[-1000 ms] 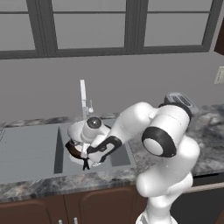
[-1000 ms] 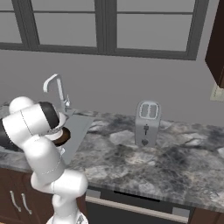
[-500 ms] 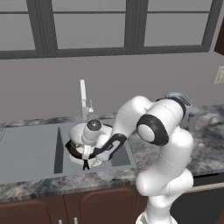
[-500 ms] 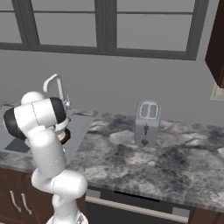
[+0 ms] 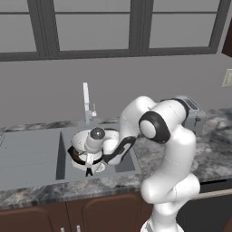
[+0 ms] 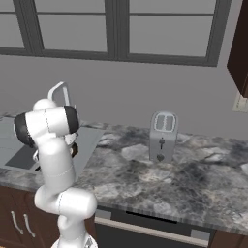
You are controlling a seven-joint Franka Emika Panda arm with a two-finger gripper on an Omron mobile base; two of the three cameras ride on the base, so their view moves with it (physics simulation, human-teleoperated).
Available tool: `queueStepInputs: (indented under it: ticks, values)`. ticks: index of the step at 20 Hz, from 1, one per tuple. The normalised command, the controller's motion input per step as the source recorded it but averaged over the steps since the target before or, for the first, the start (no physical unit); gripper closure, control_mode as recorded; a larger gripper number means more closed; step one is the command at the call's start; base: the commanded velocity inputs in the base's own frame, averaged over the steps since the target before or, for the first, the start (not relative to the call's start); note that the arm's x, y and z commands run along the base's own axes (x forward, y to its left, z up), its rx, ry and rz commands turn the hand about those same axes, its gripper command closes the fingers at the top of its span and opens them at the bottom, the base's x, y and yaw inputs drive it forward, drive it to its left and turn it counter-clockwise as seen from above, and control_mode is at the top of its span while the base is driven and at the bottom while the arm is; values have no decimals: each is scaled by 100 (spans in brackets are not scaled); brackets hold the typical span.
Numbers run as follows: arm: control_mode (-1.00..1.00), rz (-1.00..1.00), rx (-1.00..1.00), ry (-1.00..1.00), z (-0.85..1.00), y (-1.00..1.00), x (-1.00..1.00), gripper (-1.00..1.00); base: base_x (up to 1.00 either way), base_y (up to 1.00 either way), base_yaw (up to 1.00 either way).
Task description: Pick the colander and pan and place them in the sink. Then turn on the water.
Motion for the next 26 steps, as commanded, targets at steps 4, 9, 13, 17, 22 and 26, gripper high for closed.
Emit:
queueStepInputs:
  ticks: [4,9,13,17,22,26]
  values:
    - [-100,0,0,1,-9,0,1,100,0,0,0]
    - [-100,0,0,0,0,0,0,-100,0,0,0]
    - [-100,0,0,0,0,0,0,-100,0,0,0]
    - [-100,0,0,2,14,0,0,-100,0,0,0]
    - [-100,0,1,0,32,0,0,-100,0,0,0]
    - [-100,-1,1,0,46,0,0,-100,0,0,0]
